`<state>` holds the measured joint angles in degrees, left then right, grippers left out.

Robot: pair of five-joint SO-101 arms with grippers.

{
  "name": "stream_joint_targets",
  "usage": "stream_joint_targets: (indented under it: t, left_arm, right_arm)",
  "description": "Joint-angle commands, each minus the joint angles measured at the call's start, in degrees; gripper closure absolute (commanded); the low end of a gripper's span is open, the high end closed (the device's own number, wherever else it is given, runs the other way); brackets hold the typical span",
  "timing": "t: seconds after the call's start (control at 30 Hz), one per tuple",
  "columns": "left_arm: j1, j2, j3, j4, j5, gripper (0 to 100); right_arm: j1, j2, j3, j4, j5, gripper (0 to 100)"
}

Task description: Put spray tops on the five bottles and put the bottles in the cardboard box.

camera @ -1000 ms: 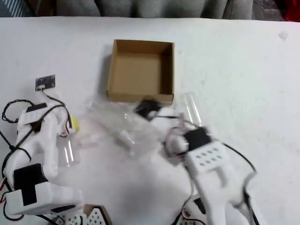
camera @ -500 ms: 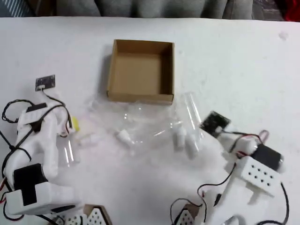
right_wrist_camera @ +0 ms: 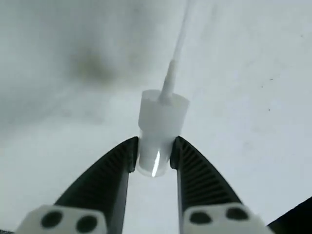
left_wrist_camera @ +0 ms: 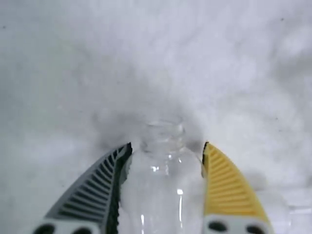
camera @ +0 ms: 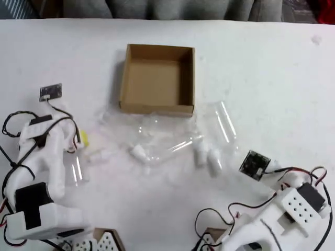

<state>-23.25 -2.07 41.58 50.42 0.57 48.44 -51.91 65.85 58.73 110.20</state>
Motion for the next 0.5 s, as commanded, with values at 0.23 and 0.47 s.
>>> stream_joint_targets:
  t: [0.23,0.47]
  left_arm:
    - [-1.36,-2.24,-1.93,-1.05,0.44,97]
    - [-1.63,-2.24,-1.93,-1.14,0.44,97]
  right_arm:
    - [0.13,-0.84,11.16,-22.46,1.49,86.1]
    - [0.92,-0.84,6.07,-17.80,-15.30,93.7]
